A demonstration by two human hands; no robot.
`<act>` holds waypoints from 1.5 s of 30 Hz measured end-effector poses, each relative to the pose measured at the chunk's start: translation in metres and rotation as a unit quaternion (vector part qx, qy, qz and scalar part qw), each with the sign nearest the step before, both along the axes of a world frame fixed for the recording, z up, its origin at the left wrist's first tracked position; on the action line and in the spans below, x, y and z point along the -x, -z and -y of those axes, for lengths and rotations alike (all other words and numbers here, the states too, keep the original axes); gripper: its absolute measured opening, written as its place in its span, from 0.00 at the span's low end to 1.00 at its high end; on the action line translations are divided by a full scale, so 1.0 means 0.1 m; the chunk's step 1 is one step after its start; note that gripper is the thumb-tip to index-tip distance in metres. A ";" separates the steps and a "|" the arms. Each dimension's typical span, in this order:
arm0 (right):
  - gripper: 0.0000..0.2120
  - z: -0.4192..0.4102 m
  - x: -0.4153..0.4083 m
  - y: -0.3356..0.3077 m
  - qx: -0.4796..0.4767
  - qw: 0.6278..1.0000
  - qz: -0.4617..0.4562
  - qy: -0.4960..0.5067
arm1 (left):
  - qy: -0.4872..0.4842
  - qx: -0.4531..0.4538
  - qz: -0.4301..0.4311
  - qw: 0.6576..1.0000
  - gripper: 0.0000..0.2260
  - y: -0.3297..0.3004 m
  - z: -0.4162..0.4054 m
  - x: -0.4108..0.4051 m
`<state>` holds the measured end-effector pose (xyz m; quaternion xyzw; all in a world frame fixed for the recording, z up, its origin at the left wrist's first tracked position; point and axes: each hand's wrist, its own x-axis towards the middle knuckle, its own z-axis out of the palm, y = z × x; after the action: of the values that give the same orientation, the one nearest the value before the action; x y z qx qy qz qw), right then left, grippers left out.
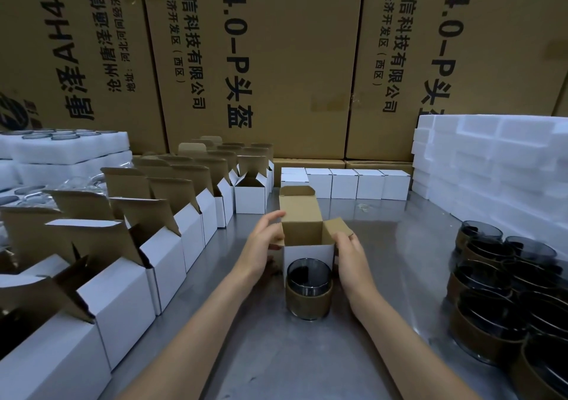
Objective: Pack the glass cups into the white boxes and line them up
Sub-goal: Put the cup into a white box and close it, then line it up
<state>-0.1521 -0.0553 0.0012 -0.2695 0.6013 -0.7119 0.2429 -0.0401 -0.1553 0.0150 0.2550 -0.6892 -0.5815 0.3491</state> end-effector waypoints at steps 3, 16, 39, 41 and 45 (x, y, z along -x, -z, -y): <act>0.07 0.00 0.00 -0.02 0.003 1.000 0.006 -0.004 | 0.007 -0.007 -0.022 1.000 0.21 0.04 -0.01 -0.01; 0.07 -0.28 -0.08 -0.87 -0.170 0.893 -0.416 0.015 | -0.032 0.035 -0.103 0.993 0.16 0.06 -0.03 0.02; 0.10 -0.60 -0.06 -1.34 -0.106 0.844 -0.521 -0.078 | -0.012 0.035 -0.067 0.997 0.19 0.02 -0.12 -0.01; 0.08 -0.55 -0.03 -1.27 -0.098 0.841 -0.532 -0.025 | -0.013 0.037 -0.056 0.998 0.19 0.00 -0.14 -0.01; 0.06 -0.40 -0.04 -1.05 -0.196 0.747 -0.635 0.020 | -0.022 0.037 -0.068 0.997 0.19 0.00 -0.14 -0.01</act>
<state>-0.1479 -0.0153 0.1061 -0.5941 0.7482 -0.2471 -0.1618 -0.0393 -0.1410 0.0149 0.2169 -0.6793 -0.5637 0.4169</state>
